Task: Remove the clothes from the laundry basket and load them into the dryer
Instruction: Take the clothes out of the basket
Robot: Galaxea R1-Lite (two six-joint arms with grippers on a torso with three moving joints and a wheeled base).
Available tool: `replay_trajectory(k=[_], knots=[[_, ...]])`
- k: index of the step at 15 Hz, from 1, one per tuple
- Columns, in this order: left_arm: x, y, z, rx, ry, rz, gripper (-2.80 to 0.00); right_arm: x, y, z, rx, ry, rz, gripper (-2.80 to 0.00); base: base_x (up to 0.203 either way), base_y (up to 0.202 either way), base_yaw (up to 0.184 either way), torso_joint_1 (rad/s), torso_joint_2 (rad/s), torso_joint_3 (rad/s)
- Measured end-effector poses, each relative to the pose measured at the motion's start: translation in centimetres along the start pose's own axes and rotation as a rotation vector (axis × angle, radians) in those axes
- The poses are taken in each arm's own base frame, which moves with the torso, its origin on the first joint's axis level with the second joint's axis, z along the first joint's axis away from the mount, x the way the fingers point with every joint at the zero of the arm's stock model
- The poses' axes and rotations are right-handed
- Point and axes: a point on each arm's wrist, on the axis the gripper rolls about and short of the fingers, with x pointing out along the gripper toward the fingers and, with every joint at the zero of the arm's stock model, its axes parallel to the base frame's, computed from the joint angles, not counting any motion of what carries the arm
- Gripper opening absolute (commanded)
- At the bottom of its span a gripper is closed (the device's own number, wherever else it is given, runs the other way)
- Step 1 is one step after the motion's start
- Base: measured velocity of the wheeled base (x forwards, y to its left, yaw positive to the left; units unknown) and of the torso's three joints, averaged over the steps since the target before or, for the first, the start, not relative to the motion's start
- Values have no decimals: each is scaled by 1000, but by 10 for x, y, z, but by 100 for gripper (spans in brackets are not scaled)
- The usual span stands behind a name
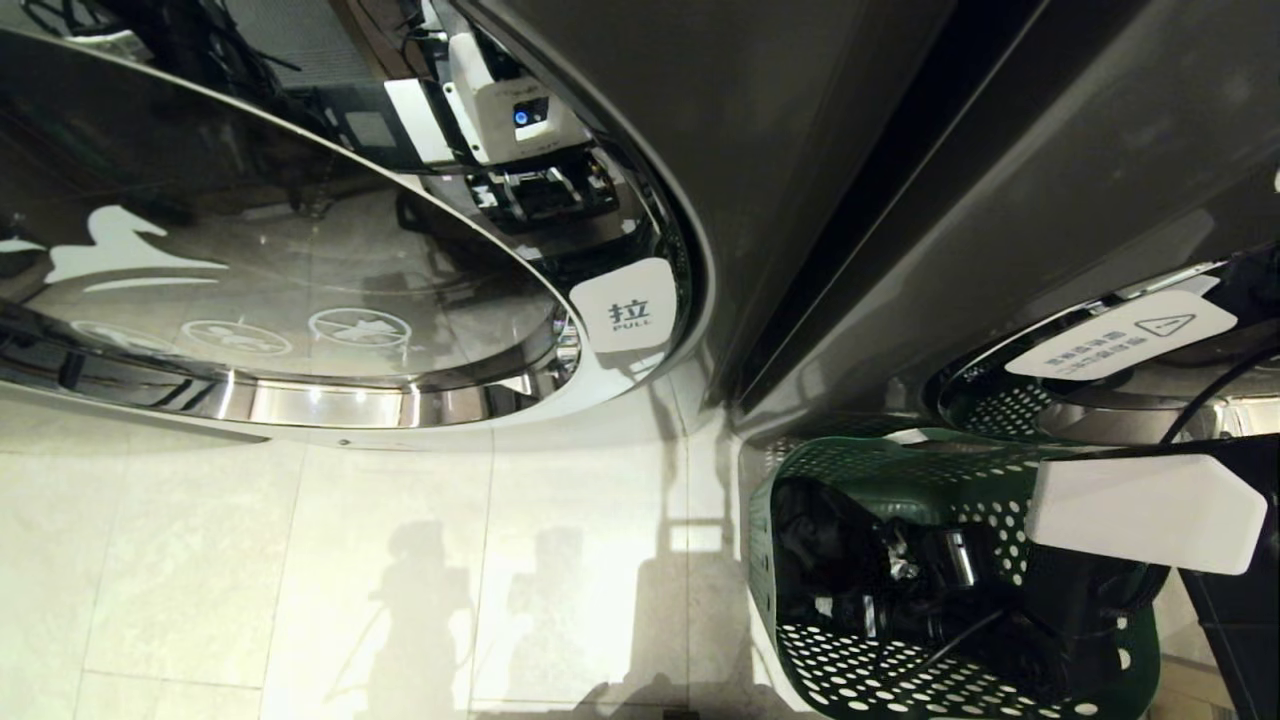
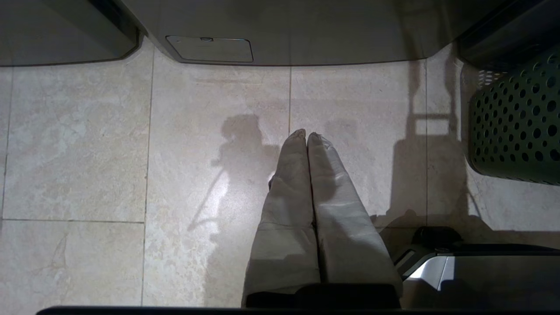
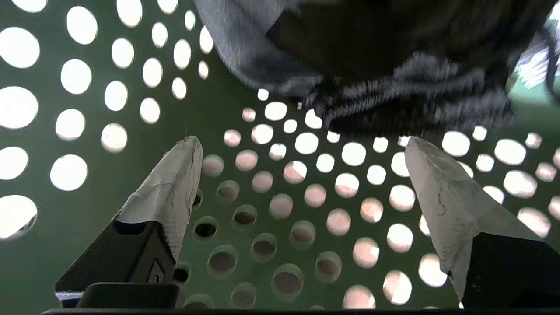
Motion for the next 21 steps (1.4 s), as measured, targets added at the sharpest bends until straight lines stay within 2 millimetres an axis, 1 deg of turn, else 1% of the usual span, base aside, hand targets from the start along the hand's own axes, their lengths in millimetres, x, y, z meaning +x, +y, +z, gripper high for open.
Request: replay_trajectory(k=[2,8,10,17,21], knots=[[0,0,0,0,0,0,-280,5,-3,4,-4,-18,-11,0,0,0,0,0,0,0],[0,0,0,0,0,0,-280,5,-18,6,-56,-29,-23,0,0,0,0,0,0,0],[0,0,0,0,0,0,-280,3,-29,8,-86,-35,-34,0,0,0,0,0,0,0],[0,0,0,0,0,0,-280,1,-45,11,-170,-47,42,0,0,0,0,0,0,0],[0,0,0,0,0,0,-280,-2,-62,13,-188,-62,51,0,0,0,0,0,0,0]])
